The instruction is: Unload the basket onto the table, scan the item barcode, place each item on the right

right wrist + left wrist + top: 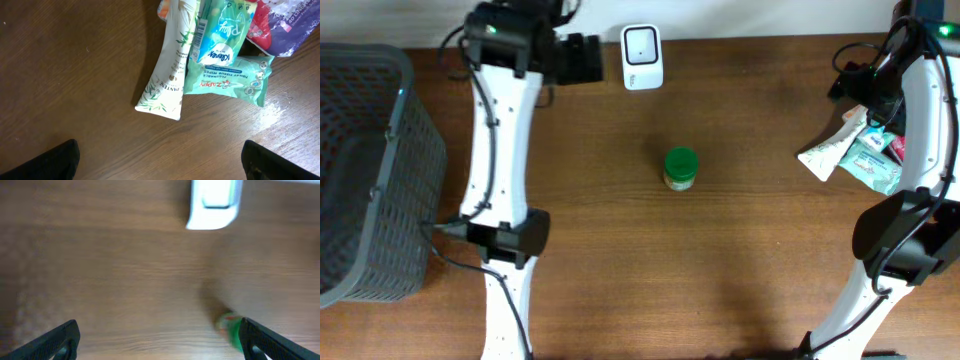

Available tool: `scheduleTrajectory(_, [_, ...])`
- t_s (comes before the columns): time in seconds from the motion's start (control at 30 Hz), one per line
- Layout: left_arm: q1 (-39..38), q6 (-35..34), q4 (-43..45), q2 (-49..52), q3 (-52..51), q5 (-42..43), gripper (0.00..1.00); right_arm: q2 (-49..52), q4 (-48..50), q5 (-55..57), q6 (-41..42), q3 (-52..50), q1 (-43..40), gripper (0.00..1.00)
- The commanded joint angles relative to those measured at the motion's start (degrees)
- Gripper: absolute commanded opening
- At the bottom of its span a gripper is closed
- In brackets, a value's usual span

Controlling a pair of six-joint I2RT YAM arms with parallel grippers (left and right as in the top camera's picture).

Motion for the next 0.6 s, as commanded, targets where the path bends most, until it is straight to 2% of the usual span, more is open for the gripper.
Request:
scheduleTrajectory(0.0, [3.8,2.6,-0.1,0.0,-10.2,-5.8,0.99,0.1,-0.1,0.7,0.3,0.0,-0.3,0.99])
scheduleTrajectory(0.07, [6.1,2.6,0.3,0.0,-18.0,-6.9,0.99,0.1,-0.1,0.7,0.3,0.0,-0.3,0.99])
scheduleTrajectory(0.17, [8.6,2.6,1.4,0.0,-22.8,-7.0,0.99,0.1,0.6,0.1,0.5,0.0,-0.3,0.99])
scheduleTrajectory(0.3, [11.5,2.6,1.7,0.0,-23.4,-7.0,0.99,0.1,-6.4,-30.9,0.4,0.0,0.0,0.99])
scheduleTrajectory(0.4, [11.5,2.6,2.1,0.0,-23.4,-5.3,0.99,0.1,-9.1,-31.0,-0.1,-0.1,6.8,0.99])
scheduleTrajectory(0.5, [11.6,2.6,2.0,0.0,-23.4,-5.0,0.99,0.1,-7.4,-30.3,1.4,-0.2,16.4,0.98])
scheduleTrajectory(0.53, [11.6,2.6,2.0,0.0,-23.4,-5.0,0.99,0.1,-7.5,-27.2,9.6,-0.2,19.0,0.97])
scheduleTrajectory(0.57, [11.6,2.6,2.0,0.0,-23.4,-5.0,0.99,0.1,-7.5,-21.3,21.6,-0.2,21.9,0.99])
